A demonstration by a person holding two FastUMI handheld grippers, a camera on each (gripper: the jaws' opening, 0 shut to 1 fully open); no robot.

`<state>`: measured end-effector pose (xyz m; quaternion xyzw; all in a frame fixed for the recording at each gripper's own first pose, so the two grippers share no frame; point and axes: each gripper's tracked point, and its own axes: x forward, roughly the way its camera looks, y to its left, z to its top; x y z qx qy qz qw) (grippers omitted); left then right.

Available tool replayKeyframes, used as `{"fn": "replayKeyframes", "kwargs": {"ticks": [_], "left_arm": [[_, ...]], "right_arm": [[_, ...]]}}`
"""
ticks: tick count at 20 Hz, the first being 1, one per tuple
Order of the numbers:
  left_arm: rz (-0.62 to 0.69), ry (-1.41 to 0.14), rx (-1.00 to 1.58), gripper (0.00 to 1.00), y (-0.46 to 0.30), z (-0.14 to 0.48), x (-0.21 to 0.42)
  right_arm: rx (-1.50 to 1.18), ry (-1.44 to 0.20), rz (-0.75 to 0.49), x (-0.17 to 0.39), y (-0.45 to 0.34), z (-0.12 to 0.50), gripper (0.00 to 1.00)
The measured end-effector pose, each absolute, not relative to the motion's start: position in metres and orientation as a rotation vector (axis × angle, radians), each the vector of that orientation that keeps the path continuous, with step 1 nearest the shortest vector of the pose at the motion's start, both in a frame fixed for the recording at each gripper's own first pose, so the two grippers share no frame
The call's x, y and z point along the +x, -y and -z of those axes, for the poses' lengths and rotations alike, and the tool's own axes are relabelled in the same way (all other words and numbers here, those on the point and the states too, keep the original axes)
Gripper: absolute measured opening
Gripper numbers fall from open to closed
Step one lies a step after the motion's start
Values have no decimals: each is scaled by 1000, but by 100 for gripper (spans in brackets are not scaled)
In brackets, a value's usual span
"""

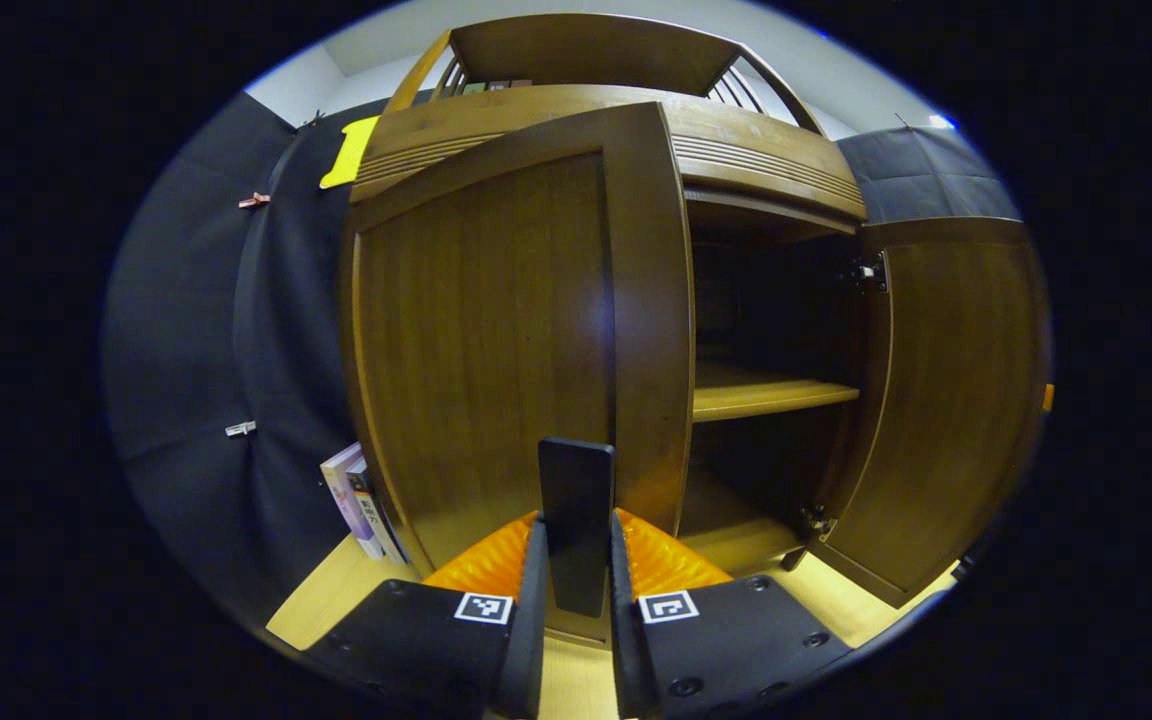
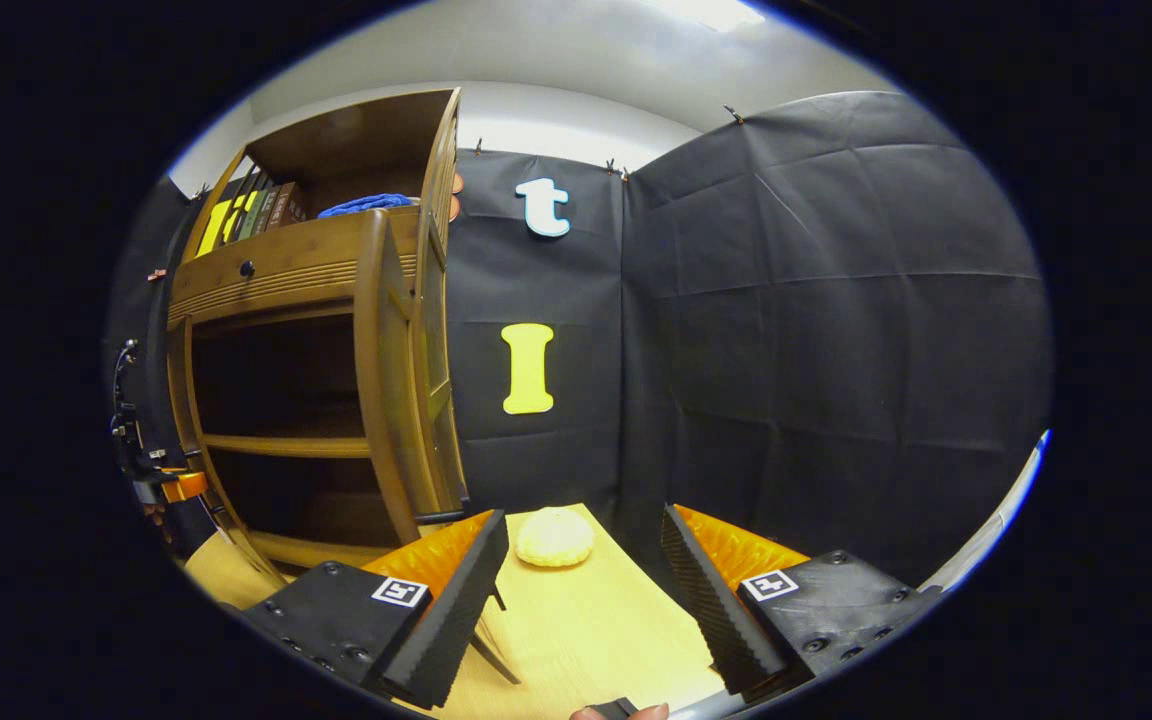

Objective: Open the right door of the double-door shoe cabinet with the right hand, and open the left door with the left hand.

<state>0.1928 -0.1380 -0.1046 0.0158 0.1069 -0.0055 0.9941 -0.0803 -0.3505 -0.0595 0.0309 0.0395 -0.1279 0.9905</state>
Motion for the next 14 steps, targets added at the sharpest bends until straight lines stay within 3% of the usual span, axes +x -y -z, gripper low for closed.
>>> {"fn": "replayKeyframes", "kwargs": {"ticks": [7, 8, 10, 11, 13, 14], "left_arm": [[-2, -203, 38, 29, 138, 99, 192], [-3, -200, 39, 28, 137, 97, 191], [-6, -197, 40, 27, 136, 99, 192], [-7, -196, 41, 25, 135, 98, 194], [-10, -189, 43, 24, 130, 93, 195], [-11, -185, 44, 23, 129, 94, 192]], "right_arm": [[48, -83, 234, -92, 296, 65, 98], [50, -86, 229, -92, 288, 67, 92], [60, -90, 217, -93, 274, 69, 92], [63, -89, 211, -94, 265, 69, 98], [62, -88, 195, -94, 249, 71, 92], [60, -90, 187, -94, 240, 73, 98]]}}
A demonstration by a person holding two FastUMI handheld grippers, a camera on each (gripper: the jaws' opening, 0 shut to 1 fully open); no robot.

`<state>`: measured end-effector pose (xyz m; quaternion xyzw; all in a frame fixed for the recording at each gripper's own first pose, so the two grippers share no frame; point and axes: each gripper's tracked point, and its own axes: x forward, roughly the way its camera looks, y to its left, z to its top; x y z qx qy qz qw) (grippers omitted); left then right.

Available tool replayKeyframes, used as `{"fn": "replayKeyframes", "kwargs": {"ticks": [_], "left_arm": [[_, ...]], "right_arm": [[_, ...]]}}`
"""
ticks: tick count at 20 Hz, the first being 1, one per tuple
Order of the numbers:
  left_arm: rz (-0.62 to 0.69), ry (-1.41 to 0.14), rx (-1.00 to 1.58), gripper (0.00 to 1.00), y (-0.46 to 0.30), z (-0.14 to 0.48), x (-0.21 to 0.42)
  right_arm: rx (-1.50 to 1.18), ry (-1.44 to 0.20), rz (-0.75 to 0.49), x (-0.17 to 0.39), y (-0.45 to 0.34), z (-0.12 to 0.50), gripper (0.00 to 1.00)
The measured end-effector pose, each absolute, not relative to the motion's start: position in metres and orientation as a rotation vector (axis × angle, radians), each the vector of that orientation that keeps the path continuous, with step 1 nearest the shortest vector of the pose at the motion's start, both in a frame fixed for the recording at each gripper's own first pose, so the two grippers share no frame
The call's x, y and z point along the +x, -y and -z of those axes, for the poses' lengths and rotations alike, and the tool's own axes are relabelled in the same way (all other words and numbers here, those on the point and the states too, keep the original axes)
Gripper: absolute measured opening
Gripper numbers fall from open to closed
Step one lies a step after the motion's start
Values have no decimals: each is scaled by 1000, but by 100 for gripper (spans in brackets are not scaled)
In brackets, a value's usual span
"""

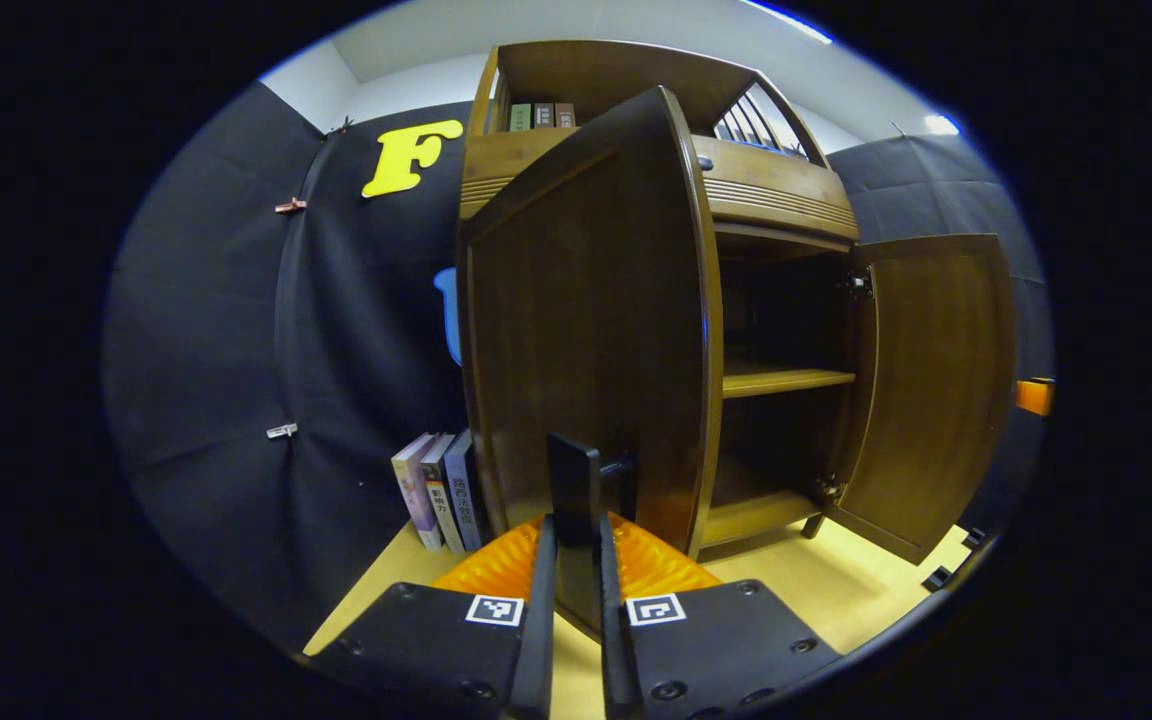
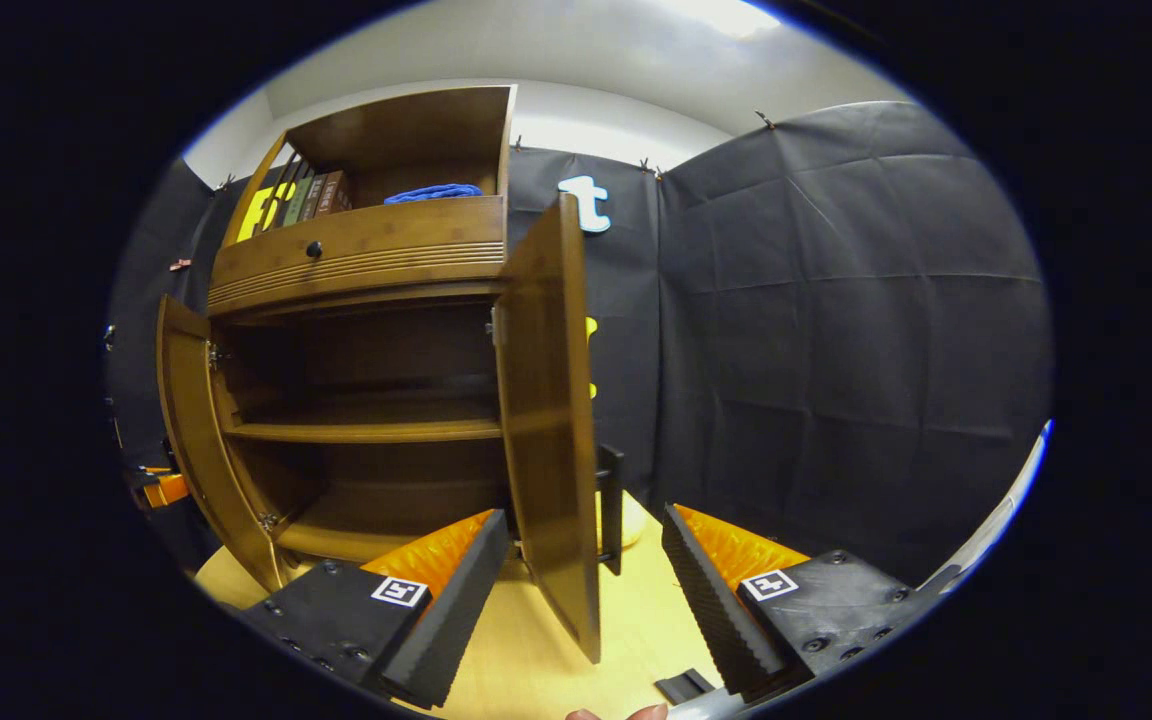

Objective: Open the right door of the double-door shoe cabinet with the right hand, and open the left door with the left hand.

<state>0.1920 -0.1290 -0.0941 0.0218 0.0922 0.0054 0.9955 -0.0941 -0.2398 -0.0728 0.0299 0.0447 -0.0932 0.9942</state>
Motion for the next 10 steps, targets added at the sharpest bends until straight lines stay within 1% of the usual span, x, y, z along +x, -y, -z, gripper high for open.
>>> {"fn": "replayKeyframes", "kwargs": {"ticks": [2, 5, 10], "left_arm": [[-8, -180, 45, 23, 125, 95, 187], [-9, -169, 56, 19, 119, 94, 188], [-21, -162, 51, 16, 111, 95, 182]], "right_arm": [[55, -94, 165, -97, 222, 77, 98], [35, -111, 118, -96, 193, 85, 98], [21, -120, 60, -94, 160, 84, 98]]}}
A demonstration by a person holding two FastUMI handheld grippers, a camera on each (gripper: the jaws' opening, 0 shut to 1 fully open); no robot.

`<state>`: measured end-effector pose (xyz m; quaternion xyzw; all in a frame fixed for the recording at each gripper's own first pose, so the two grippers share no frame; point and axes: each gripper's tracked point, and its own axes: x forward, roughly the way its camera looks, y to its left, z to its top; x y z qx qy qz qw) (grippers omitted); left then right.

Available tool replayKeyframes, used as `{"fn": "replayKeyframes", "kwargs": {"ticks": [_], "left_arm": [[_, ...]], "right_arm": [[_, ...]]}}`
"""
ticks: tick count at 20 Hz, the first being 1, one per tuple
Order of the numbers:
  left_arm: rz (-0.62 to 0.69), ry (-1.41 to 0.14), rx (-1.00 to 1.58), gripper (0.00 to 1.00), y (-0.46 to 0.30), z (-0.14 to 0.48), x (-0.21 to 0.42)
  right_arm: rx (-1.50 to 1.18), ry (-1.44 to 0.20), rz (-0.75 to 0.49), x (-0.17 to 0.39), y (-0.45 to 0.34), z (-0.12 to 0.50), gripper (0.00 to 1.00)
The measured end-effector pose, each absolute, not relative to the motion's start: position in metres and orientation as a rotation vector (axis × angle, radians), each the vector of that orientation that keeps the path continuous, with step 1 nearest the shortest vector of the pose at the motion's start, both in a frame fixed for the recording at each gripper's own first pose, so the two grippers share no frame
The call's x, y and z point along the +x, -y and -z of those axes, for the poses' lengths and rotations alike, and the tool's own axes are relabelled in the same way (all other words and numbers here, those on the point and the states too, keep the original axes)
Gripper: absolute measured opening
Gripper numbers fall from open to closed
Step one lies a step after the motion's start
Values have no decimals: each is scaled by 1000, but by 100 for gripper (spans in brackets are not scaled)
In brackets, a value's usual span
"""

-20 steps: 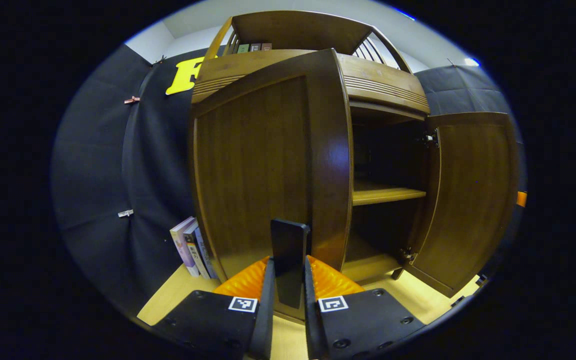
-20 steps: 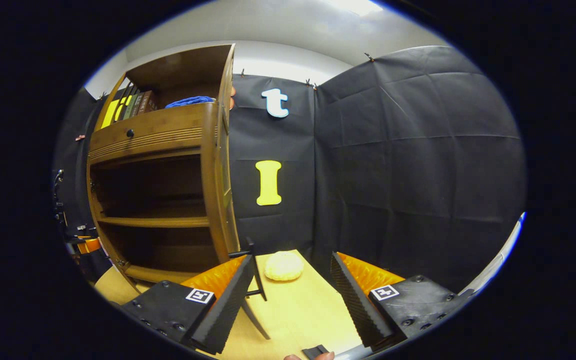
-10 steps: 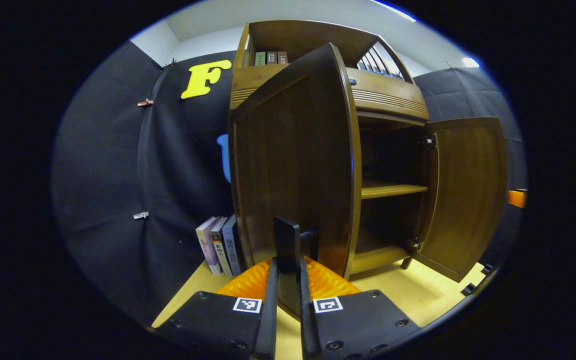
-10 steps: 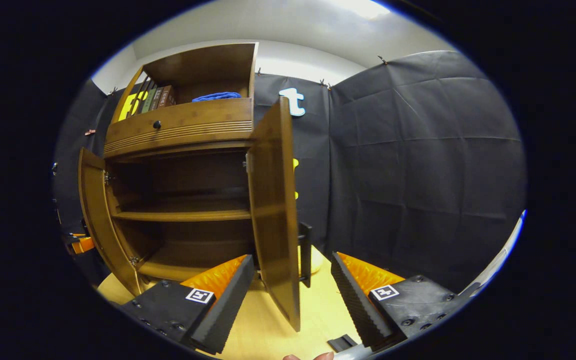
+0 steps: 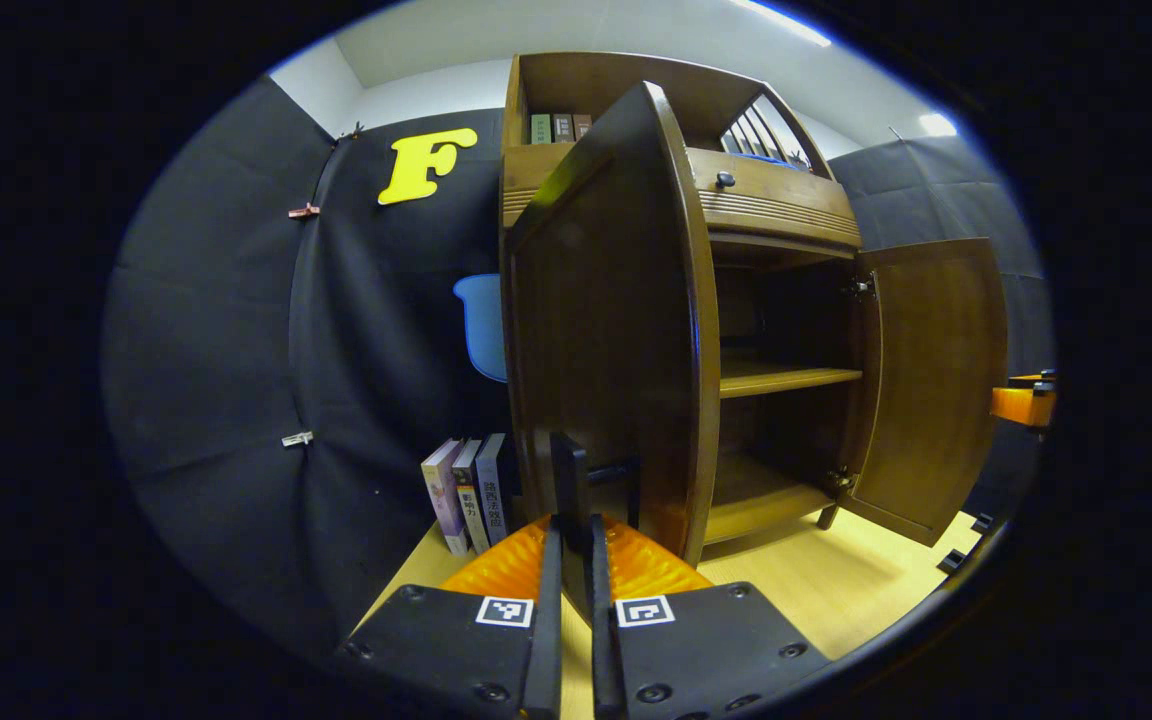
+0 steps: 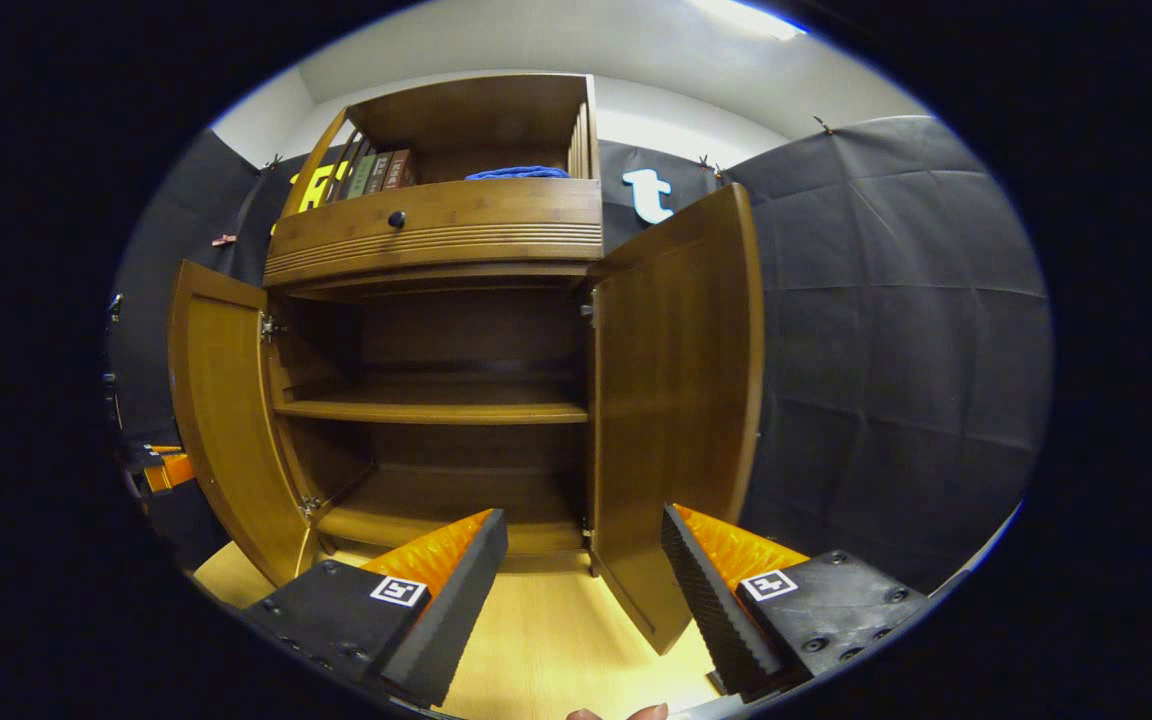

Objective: Open the right door of the double-door shoe cabinet with the right hand, and open the left door with the left hand.

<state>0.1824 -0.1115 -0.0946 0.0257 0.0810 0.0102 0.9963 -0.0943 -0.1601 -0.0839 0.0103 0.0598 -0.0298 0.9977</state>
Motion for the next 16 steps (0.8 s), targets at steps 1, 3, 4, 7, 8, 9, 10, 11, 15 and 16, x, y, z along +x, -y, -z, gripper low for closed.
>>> {"fn": "replayKeyframes", "kwargs": {"ticks": [1, 3, 4, 7, 8, 9, 10, 11, 15, 16], "left_arm": [[-26, -161, 53, 16, 107, 94, 180], [-40, -156, 56, 15, 101, 94, 178], [-50, -151, 58, 15, 100, 92, 179], [-74, -136, 51, 15, 91, 90, 181], [-78, -131, 48, 15, 88, 89, 181], [-82, -129, 47, 13, 86, 88, 181], [-84, -125, 45, 12, 84, 88, 180], [-76, -120, 38, 10, 84, 88, 182], [-46, -81, 47, 9, 84, 81, 184], [-36, -73, 58, 9, 83, 81, 185]], "right_arm": [[22, -122, 54, -94, 156, 85, 98], [25, -126, 45, -91, 149, 86, 96], [27, -127, 41, -89, 146, 86, 98], [27, -128, 34, -86, 140, 87, 98], [28, -129, 32, -84, 138, 87, 98], [29, -129, 30, -83, 136, 87, 96], [31, -130, 27, -81, 134, 87, 98], [33, -130, 24, -81, 132, 87, 98], [31, -127, 10, -77, 122, 86, 98], [31, -128, 6, -77, 119, 86, 96]]}}
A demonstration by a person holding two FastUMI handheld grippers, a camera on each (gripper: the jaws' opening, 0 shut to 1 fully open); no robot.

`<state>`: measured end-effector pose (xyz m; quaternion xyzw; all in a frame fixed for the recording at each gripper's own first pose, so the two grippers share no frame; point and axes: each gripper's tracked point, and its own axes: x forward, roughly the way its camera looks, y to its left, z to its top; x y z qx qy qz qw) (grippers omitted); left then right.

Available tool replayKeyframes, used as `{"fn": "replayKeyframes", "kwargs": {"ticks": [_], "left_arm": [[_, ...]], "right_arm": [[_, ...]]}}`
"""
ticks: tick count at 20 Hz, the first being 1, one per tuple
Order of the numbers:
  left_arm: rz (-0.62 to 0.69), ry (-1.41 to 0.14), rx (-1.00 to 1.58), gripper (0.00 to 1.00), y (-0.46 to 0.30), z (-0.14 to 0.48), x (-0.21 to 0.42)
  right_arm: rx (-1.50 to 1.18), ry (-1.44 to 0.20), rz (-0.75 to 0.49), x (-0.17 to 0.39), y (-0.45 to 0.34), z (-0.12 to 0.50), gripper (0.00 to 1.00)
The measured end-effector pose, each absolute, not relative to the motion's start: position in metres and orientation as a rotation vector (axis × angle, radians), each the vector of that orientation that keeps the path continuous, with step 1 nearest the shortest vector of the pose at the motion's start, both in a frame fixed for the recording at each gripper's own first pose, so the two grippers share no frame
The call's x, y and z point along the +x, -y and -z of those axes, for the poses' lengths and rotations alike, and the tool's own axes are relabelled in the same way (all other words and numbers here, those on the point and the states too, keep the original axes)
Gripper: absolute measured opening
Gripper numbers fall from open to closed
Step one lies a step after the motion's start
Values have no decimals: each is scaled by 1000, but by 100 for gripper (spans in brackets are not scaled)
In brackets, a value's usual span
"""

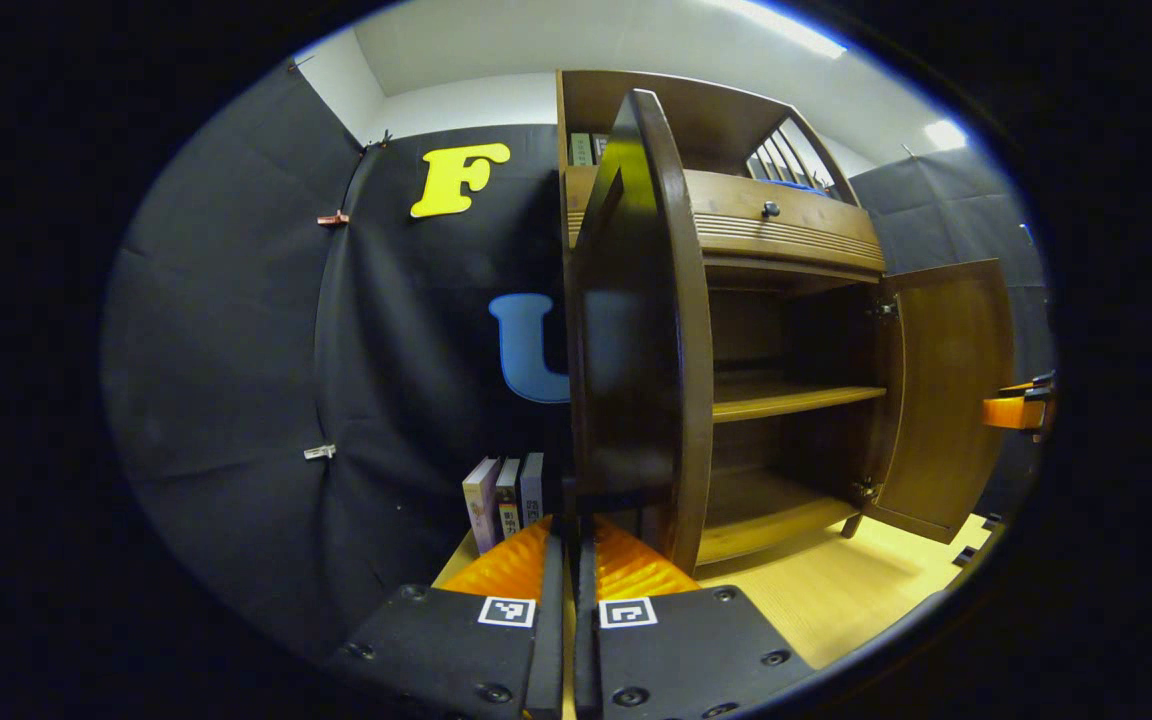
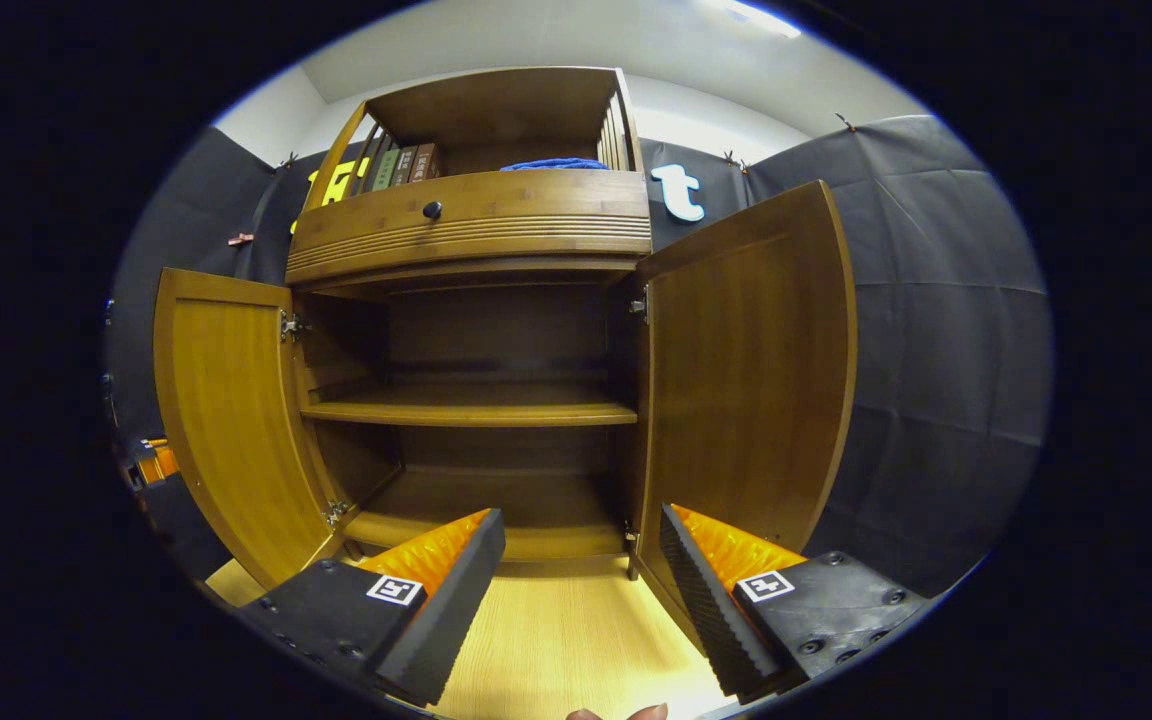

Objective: Open the right door of the double-door shoe cabinet with the right hand, and open the left door with the left hand.

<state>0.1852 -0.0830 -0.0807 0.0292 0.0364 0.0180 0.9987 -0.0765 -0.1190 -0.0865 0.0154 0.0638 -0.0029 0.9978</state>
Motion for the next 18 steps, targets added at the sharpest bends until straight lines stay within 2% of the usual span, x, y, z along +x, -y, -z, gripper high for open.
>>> {"fn": "replayKeyframes", "kwargs": {"ticks": [1, 8, 10, 13, 18], "left_arm": [[-34, -70, 72, 9, 82, 79, 187], [-94, -66, 84, 12, 70, 77, 181], [-138, -68, 87, 29, 61, 76, 177], [-152, -73, 56, 68, 62, 78, 171], [-156, -59, 94, 92, 62, 71, 161]], "right_arm": [[31, -128, 0, -77, 117, 87, 98], [21, -124, -24, -82, 110, 85, 98], [25, -127, -25, -83, 111, 87, 98], [27, -128, -30, -84, 114, 88, 98], [31, -128, -55, -77, 112, 87, 96]]}}
